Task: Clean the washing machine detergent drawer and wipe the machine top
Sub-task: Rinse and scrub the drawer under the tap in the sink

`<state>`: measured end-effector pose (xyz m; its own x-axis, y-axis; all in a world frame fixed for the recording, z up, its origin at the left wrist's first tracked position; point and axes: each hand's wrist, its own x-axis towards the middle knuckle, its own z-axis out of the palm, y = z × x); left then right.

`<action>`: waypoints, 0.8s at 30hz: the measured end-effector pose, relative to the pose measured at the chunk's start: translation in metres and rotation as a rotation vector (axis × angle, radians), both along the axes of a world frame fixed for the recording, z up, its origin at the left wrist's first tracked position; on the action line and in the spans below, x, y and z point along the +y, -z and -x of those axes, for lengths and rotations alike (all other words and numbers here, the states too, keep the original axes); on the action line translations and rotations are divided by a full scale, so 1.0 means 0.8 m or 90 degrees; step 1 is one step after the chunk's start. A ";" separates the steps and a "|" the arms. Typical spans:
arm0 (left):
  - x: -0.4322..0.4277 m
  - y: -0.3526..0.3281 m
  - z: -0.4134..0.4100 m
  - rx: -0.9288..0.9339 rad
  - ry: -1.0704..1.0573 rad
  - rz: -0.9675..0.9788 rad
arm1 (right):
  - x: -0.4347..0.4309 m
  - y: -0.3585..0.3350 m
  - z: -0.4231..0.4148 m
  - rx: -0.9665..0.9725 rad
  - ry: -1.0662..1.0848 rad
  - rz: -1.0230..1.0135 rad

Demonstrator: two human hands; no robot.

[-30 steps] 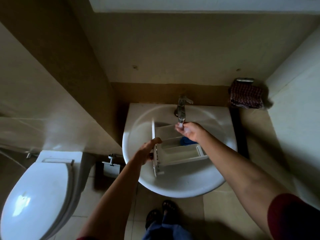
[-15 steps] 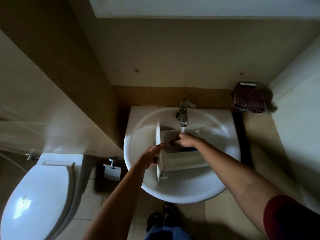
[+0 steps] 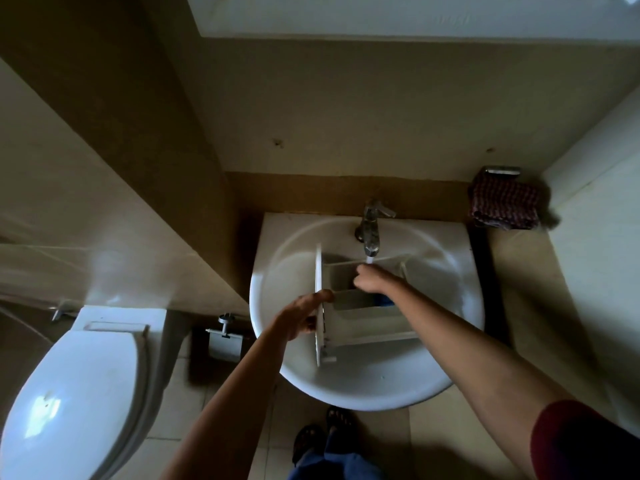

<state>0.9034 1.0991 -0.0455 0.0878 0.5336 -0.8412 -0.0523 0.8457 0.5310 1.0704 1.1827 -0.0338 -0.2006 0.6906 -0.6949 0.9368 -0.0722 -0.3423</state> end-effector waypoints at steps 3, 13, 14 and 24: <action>0.003 -0.006 0.000 -0.013 -0.002 0.004 | 0.004 0.003 -0.033 -0.068 0.072 -0.084; 0.010 -0.010 -0.008 0.004 0.057 0.008 | -0.036 0.003 -0.054 0.122 0.095 -0.269; 0.010 -0.012 -0.012 0.005 0.076 0.005 | -0.041 0.002 -0.052 0.144 0.080 -0.292; 0.013 -0.028 -0.039 0.021 0.169 -0.021 | -0.050 0.002 -0.039 0.004 -0.118 -0.263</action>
<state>0.9345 1.1096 -0.0231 0.2016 0.5223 -0.8286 0.1867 0.8100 0.5560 1.1016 1.1425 -0.0356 -0.3506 0.8617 -0.3667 0.9187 0.2406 -0.3131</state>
